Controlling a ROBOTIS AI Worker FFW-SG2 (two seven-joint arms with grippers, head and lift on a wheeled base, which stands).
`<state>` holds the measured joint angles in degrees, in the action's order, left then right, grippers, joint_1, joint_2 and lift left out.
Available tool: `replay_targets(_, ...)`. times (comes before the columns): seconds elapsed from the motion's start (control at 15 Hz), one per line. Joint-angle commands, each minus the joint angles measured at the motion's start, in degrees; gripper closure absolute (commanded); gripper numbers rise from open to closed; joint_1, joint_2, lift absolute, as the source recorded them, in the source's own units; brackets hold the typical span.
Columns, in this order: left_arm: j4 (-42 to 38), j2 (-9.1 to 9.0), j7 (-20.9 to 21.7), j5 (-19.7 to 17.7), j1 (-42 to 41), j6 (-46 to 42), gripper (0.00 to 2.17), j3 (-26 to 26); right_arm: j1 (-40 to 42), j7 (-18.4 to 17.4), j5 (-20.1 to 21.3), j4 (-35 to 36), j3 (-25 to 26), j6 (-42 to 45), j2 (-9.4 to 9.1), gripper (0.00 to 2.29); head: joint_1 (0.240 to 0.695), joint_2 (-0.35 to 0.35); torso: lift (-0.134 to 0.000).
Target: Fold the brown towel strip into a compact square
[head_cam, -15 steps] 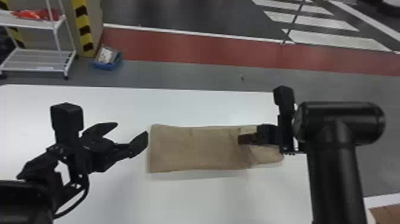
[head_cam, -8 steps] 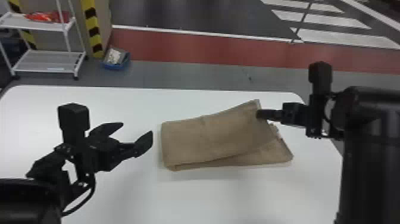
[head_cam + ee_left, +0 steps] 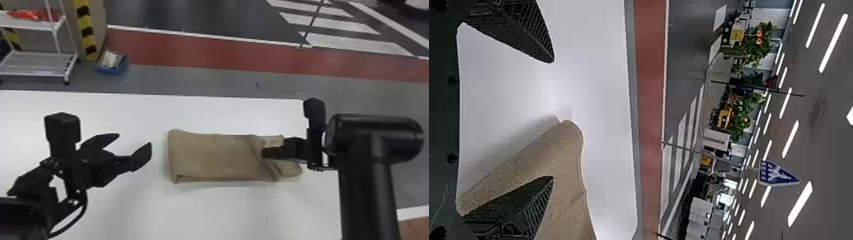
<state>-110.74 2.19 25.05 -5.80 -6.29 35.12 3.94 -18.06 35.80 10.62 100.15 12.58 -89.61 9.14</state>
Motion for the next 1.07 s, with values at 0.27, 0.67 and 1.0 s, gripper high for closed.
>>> replay_targets(0.27,0.0,0.0,0.0,0.0,-0.13,0.0,0.04,-0.34,-1.53,0.41,-3.41,7.34,5.97,-0.47,2.46,1.0,0.695,-0.244,-0.124)
replay_targets(0.67,0.79,0.0,0.09,0.0,-0.21,-1.05,0.04,0.02,-0.48,0.5,-1.48,2.06,3.68,-0.47,2.9,1.0,0.695,-0.281,-0.124)
replay_targets(1.0,0.7,0.0,0.09,0.0,-0.39,-1.05,0.04,0.28,0.4,0.5,-0.51,2.15,4.74,-0.47,3.16,0.99,0.695,-0.287,-0.124)
